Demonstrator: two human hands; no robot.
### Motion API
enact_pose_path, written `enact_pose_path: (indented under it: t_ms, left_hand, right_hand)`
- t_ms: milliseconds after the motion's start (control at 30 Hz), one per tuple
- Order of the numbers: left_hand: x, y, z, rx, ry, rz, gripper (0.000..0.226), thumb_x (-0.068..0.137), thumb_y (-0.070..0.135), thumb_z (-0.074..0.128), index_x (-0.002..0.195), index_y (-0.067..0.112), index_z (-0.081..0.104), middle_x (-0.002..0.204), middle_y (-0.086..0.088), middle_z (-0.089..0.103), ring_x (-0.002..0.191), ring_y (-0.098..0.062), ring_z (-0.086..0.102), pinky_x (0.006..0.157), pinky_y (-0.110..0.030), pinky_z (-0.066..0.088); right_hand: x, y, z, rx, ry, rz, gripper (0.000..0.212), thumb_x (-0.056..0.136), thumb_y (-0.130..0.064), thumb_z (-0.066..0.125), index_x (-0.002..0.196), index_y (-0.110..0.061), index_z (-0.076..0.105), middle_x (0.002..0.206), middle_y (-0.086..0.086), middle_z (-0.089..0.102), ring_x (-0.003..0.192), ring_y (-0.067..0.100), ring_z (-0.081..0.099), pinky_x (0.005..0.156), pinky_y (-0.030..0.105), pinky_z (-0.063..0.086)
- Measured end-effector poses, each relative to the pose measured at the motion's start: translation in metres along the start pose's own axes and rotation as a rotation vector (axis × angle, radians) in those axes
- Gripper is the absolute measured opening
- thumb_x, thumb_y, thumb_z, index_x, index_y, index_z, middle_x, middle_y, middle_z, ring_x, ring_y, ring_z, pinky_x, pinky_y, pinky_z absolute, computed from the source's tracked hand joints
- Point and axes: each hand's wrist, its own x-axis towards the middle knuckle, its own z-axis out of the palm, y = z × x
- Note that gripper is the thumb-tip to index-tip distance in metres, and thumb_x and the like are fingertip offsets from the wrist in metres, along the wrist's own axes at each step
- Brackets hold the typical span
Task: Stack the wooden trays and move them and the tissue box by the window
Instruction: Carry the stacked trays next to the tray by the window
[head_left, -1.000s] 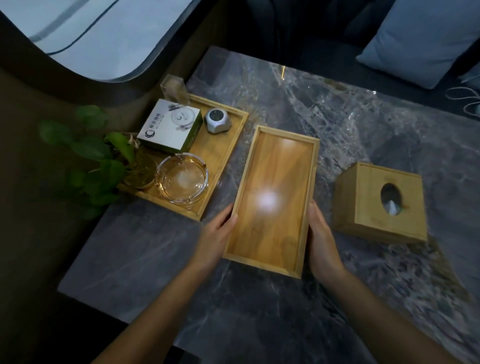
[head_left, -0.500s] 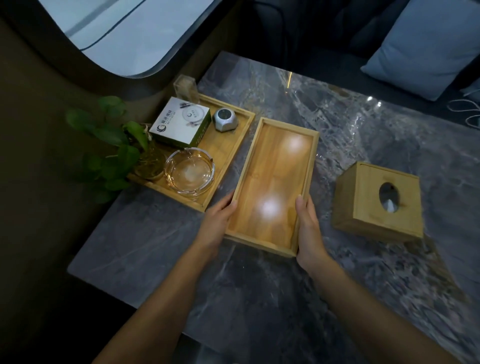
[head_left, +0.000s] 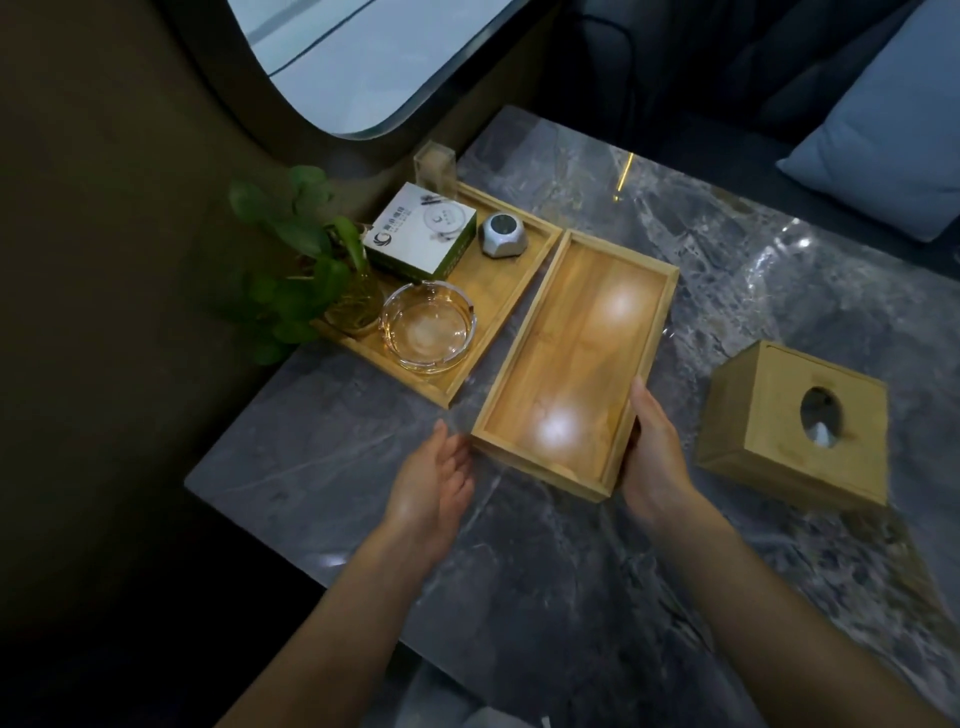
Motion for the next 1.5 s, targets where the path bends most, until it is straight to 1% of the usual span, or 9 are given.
enact_pose_path:
  t_ms: [200, 367, 467, 733, 800, 967, 1100, 1400, 1500]
  left_hand:
    - [-0.001, 0.006, 0.008, -0.216, -0.027, 0.069, 0.057, 0.098, 0.034, 0.035, 0.146, 0.004, 0.024, 0.155, -0.011, 0.031, 0.142, -0.022, 0.030, 0.120, -0.036, 0.020]
    - [0.013, 0.014, 0.008, -0.351, -0.028, 0.082, 0.050, 0.099, 0.023, 0.036, 0.142, -0.003, 0.031, 0.151, -0.017, 0.036, 0.142, -0.030, 0.029, 0.121, -0.037, 0.013]
    - [0.010, 0.019, 0.012, 0.059, 0.037, 0.260, 0.051, 0.099, 0.030, 0.034, 0.144, 0.006, 0.033, 0.152, -0.008, 0.037, 0.141, -0.022, 0.030, 0.119, -0.033, 0.018]
    - [0.017, 0.012, 0.017, -0.194, -0.019, 0.235, 0.046, 0.099, 0.023, 0.033, 0.139, 0.001, 0.037, 0.146, -0.014, 0.043, 0.140, -0.026, 0.033, 0.118, -0.035, 0.017]
    - [0.009, 0.015, 0.021, -0.021, 0.044, 0.313, 0.046, 0.100, 0.028, 0.030, 0.142, 0.010, 0.034, 0.150, -0.003, 0.038, 0.140, -0.017, 0.031, 0.117, -0.032, 0.020]
    - [0.014, 0.010, 0.022, -0.231, 0.015, 0.255, 0.049, 0.102, 0.020, 0.025, 0.146, 0.000, 0.019, 0.158, -0.016, 0.019, 0.144, -0.020, 0.020, 0.114, -0.019, 0.027]
    - [0.010, 0.015, 0.025, -0.307, 0.038, 0.211, 0.054, 0.098, 0.031, 0.032, 0.147, 0.009, 0.024, 0.158, -0.006, 0.024, 0.145, -0.020, 0.021, 0.121, -0.035, 0.014]
    - [0.010, 0.015, 0.023, -0.256, 0.005, 0.147, 0.054, 0.097, 0.035, 0.030, 0.147, 0.014, 0.026, 0.158, -0.001, 0.022, 0.146, -0.015, 0.017, 0.120, -0.036, 0.009]
    - [0.005, 0.018, 0.028, -0.251, 0.146, 0.195, 0.051, 0.097, 0.031, 0.032, 0.146, 0.014, 0.029, 0.157, -0.002, 0.025, 0.145, -0.016, 0.019, 0.118, -0.035, 0.011]
  right_hand:
    - [0.002, -0.003, 0.009, 0.003, -0.022, 0.014, 0.043, 0.093, -0.042, 0.047, 0.129, -0.020, 0.052, 0.118, -0.001, 0.066, 0.106, 0.015, 0.063, 0.099, 0.041, 0.046]
    - [0.010, 0.000, 0.019, 0.030, -0.052, -0.009, 0.025, 0.094, -0.040, 0.047, 0.113, -0.026, 0.056, 0.105, -0.011, 0.068, 0.084, -0.002, 0.069, 0.074, 0.024, 0.051]
    - [0.013, 0.000, 0.020, 0.025, -0.053, -0.021, 0.035, 0.094, -0.040, 0.046, 0.125, -0.023, 0.051, 0.108, -0.010, 0.066, 0.085, -0.002, 0.068, 0.069, 0.021, 0.052]
    - [0.016, 0.001, 0.021, 0.030, -0.031, -0.016, 0.040, 0.092, -0.042, 0.048, 0.129, -0.026, 0.048, 0.106, -0.012, 0.066, 0.089, 0.001, 0.065, 0.070, 0.023, 0.050]
    - [0.016, 0.000, 0.021, 0.032, -0.033, -0.012, 0.041, 0.093, -0.042, 0.048, 0.130, -0.025, 0.048, 0.109, -0.010, 0.065, 0.097, 0.005, 0.062, 0.078, 0.028, 0.050]
    - [0.017, 0.000, 0.020, 0.023, -0.020, -0.027, 0.044, 0.093, -0.040, 0.049, 0.132, -0.020, 0.048, 0.111, -0.009, 0.065, 0.101, 0.006, 0.061, 0.075, 0.024, 0.047]
    - [0.017, 0.000, 0.019, 0.013, -0.020, -0.031, 0.047, 0.093, -0.040, 0.049, 0.134, -0.018, 0.047, 0.114, -0.009, 0.064, 0.103, 0.005, 0.060, 0.078, 0.024, 0.047]
    - [0.019, 0.001, 0.018, -0.017, -0.009, -0.023, 0.052, 0.092, -0.041, 0.050, 0.138, -0.018, 0.043, 0.132, 0.000, 0.057, 0.116, 0.016, 0.055, 0.090, 0.032, 0.045]
    - [0.018, 0.003, 0.017, -0.080, 0.001, -0.035, 0.055, 0.091, -0.045, 0.049, 0.139, -0.018, 0.042, 0.116, -0.004, 0.059, 0.099, 0.013, 0.058, 0.086, 0.034, 0.047]
